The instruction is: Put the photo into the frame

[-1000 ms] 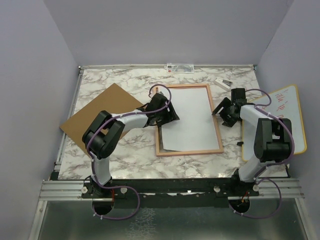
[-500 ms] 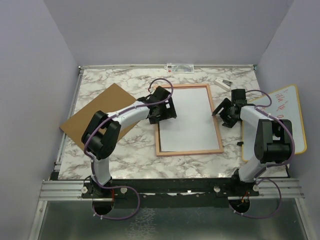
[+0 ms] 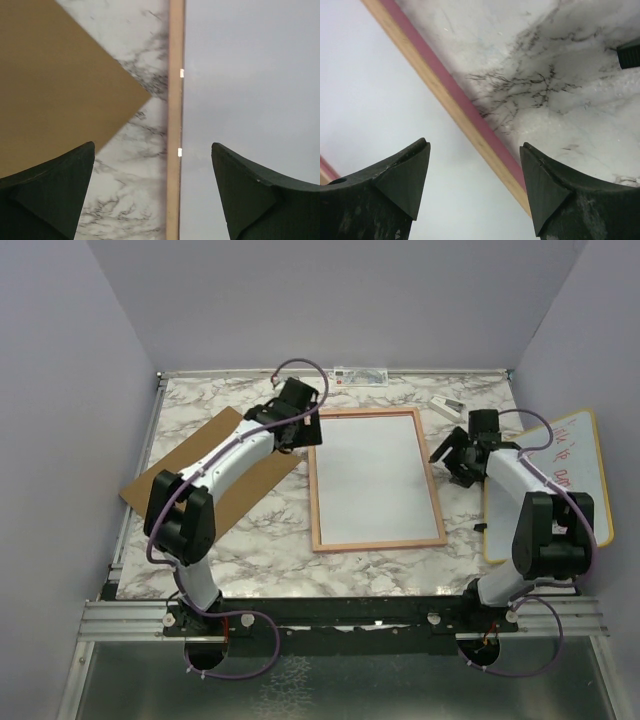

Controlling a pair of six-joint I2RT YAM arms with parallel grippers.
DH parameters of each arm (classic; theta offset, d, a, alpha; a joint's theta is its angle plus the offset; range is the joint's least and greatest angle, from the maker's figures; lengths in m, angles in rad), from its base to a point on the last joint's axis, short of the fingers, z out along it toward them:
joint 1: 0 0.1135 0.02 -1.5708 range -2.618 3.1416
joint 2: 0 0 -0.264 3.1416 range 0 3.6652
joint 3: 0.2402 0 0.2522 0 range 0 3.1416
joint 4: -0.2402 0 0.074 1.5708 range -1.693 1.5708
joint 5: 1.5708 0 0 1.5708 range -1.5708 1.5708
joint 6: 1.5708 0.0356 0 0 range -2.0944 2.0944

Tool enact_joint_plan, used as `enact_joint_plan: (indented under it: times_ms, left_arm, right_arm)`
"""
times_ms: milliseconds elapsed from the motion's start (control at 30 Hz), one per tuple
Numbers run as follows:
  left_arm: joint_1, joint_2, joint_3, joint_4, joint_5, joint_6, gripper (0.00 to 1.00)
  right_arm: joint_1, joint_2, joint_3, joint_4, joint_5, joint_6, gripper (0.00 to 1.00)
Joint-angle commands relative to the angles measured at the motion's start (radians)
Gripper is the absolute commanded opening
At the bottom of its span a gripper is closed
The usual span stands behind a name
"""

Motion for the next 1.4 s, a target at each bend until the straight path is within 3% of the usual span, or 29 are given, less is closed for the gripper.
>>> enact_joint_plan:
  times_ms: [0, 333, 633, 800, 900, 1233, 1367]
  left_arm:
    - [0.192, 0.019, 0.096, -0.027, -0.026, 0.143, 0.99]
    - [0.539, 0.367, 0.420, -0.014, 0.078, 0.347, 0.99]
    - [0.681, 0.569, 0.610, -0.024, 0.110, 0.375, 0.99]
    - [0.749, 0.652, 0.619, 0.003, 0.355, 0.362, 0.99]
    - [0.769, 0.684, 0.601, 0.009, 0.492, 0.360, 0.94]
    - [0.787, 0.643, 0.467, 0.030, 0.521, 0.337, 0.81]
    - [0.797, 0.630, 0.445, 0.030, 0.526, 0.316, 0.78]
  right_arm:
    - [0.018, -0.074, 0.068, 0.003, -0.034, -0.015, 0.76]
    - [0.327, 0.027, 0.210, 0.147, -0.212, 0.157, 0.76]
    - [0.629, 0.272, 0.461, 0.146, -0.195, 0.377, 0.75]
    - [0.729, 0.468, 0.665, 0.066, -0.146, 0.473, 0.75]
    - [0.761, 0.553, 0.742, 0.040, -0.102, 0.533, 0.75]
    - [0.807, 0.797, 1.010, -0.133, -0.084, 0.618, 0.75]
    - [0.810, 0.831, 1.022, -0.192, -0.051, 0.670, 0.75]
